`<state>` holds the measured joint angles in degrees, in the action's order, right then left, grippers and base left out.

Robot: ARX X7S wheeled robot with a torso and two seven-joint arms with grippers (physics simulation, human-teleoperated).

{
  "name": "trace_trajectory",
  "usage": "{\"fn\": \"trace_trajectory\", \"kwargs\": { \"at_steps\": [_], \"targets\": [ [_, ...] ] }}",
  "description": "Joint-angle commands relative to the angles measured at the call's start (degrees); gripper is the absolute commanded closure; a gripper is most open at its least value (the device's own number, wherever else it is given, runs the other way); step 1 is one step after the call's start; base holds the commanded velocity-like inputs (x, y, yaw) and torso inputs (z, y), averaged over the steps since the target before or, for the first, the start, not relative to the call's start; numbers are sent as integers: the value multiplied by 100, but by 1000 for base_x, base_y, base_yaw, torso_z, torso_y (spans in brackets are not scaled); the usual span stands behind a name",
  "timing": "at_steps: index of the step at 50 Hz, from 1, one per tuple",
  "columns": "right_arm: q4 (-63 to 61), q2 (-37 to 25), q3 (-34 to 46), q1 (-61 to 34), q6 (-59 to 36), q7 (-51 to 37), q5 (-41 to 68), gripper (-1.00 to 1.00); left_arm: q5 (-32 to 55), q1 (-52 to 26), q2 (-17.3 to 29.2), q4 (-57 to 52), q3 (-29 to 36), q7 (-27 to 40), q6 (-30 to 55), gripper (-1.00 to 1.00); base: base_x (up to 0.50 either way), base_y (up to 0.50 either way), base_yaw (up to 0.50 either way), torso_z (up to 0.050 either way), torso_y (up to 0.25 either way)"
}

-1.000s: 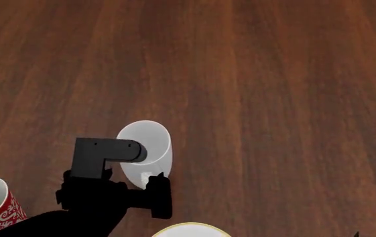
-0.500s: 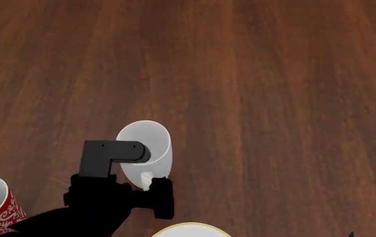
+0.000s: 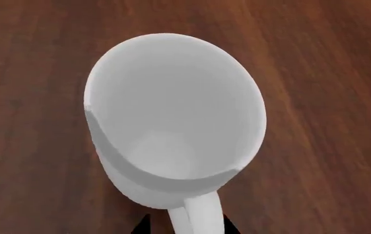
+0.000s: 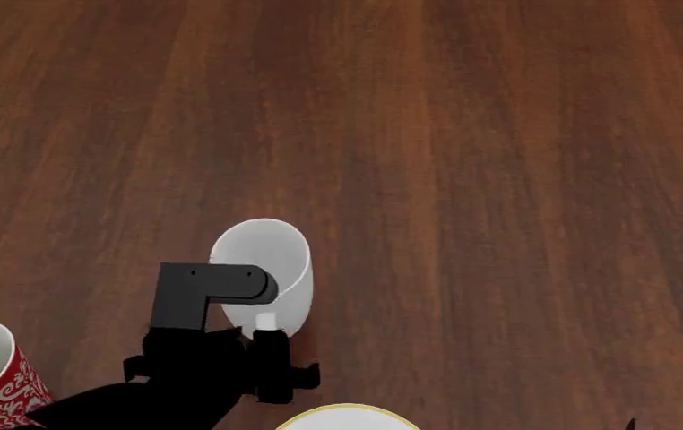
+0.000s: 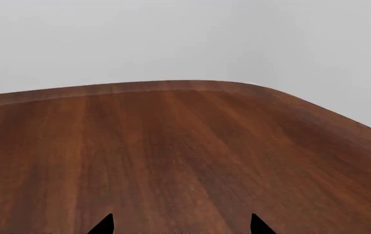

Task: Put the white mug on the plate.

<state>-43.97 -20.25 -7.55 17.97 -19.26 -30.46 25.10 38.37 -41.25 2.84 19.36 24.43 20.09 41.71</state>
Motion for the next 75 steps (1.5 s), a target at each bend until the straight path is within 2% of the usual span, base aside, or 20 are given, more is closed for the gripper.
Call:
{"fn": "trace_trajectory", "kwargs": {
  "at_steps": [1,14,21,30,37,38,39,45,54,60,75],
  "targets": [
    [-37,-26,10,20,2,-18,18,-100,78,77,94,-291,125,156,-36,100,0,0,0,0,0],
    [13,-24,-1,82,121,16,36,-100,-72,87,194,-677,218,630,-153,100,0,0,0,0,0],
    [12,-29,-14,124,148,6,43,-100,224,54,513,-1762,240,1025,598,100,0,0,0,0,0],
    [75,-54,29,35,110,6,69,-100,1473,-54,1094,-3666,33,1304,2180,100,0,0,0,0,0],
    [77,-63,38,28,104,-12,81,-100,2761,16,1119,-4414,-462,1672,3037,100,0,0,0,0,0],
    [77,-67,37,31,108,-8,86,-100,2982,65,1082,-4519,-594,1826,3112,100,0,0,0,0,0],
    [73,-72,38,37,109,-6,86,-100,3591,67,990,-4423,-799,2153,3412,100,0,0,0,0,0],
    [55,-78,17,83,136,-17,98,-100,3755,95,1193,-4867,-707,2206,3511,100,0,0,0,0,0],
    [36,-89,52,72,116,-48,96,-100,5437,70,1281,-4926,-819,3433,3926,100,0,0,0,0,0],
    [43,-93,70,64,117,-60,95,-100,6186,236,1431,-5105,-544,3762,3946,100,0,0,0,0,0],
    [-24,-107,24,210,223,-63,104,-100,6466,406,1569,-5335,-111,3572,4017,100,0,0,0,0,0]
  ]
}}
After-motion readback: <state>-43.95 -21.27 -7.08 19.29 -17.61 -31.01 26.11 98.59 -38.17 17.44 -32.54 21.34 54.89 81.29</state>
